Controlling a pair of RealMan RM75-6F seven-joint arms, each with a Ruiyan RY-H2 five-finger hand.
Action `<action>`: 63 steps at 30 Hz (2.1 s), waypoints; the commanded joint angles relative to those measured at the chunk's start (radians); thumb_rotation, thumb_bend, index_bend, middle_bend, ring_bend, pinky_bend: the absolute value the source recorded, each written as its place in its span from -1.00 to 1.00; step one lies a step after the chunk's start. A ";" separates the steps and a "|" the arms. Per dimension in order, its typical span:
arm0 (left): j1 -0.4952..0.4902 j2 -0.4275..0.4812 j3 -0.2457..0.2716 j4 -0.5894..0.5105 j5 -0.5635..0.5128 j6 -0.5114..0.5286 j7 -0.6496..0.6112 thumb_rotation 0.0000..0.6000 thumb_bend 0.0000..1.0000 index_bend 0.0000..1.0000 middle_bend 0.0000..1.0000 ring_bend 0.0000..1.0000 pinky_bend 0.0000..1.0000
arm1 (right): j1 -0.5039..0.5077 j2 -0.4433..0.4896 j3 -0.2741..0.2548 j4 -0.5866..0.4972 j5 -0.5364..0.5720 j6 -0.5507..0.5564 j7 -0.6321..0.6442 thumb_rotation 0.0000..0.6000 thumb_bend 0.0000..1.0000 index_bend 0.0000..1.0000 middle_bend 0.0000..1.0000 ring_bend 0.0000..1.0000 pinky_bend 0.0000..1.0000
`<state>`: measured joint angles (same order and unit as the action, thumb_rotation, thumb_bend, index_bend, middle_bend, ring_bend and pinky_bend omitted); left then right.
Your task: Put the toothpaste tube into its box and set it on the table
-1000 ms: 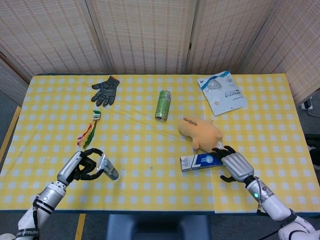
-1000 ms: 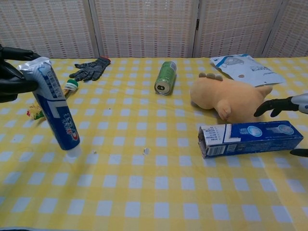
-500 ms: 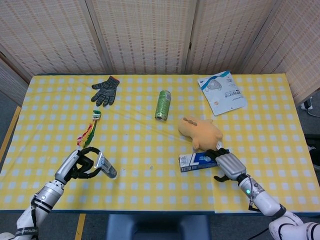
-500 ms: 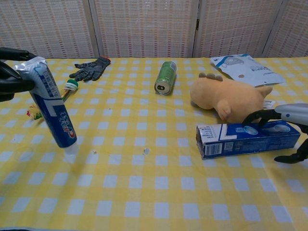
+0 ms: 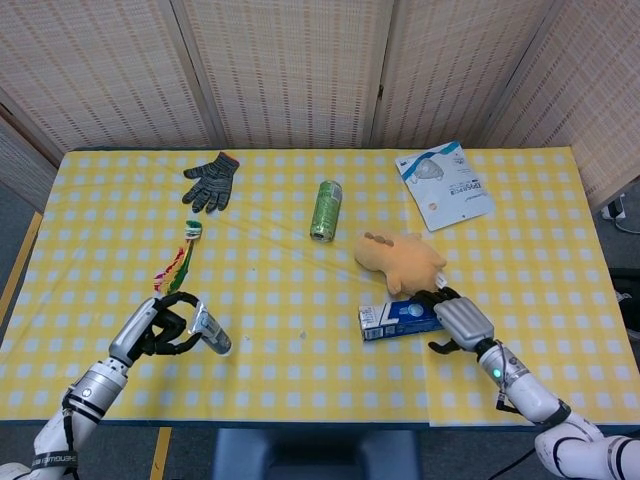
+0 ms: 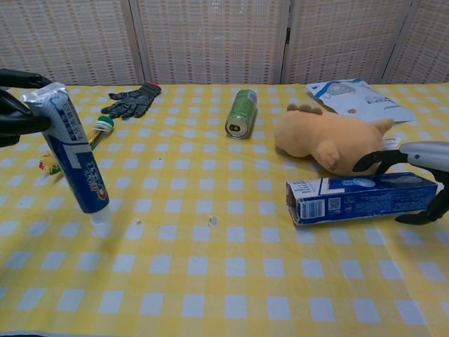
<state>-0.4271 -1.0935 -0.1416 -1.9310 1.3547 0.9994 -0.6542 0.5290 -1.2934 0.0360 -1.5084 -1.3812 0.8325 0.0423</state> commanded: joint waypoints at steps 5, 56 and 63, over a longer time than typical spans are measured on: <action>-0.004 -0.004 0.001 0.001 -0.008 -0.001 0.010 1.00 0.08 1.00 1.00 1.00 1.00 | 0.017 -0.003 0.004 0.022 0.008 -0.017 0.024 1.00 -0.40 -0.66 -0.75 -0.63 -0.79; 0.013 0.034 0.002 -0.043 0.003 0.045 0.002 1.00 0.08 1.00 1.00 1.00 1.00 | -0.034 -0.066 -0.012 0.021 -0.083 0.190 0.100 1.00 -0.40 -0.11 -0.29 -0.27 -0.25; 0.012 0.062 -0.017 -0.075 -0.011 0.054 -0.010 1.00 0.08 1.00 1.00 1.00 1.00 | -0.052 -0.100 0.004 0.051 -0.150 0.287 0.311 1.00 -0.40 -0.11 -0.29 -0.26 -0.25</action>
<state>-0.4141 -1.0350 -0.1553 -2.0021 1.3467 1.0524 -0.6605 0.4876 -1.3766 0.0312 -1.4698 -1.4989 1.0763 0.2914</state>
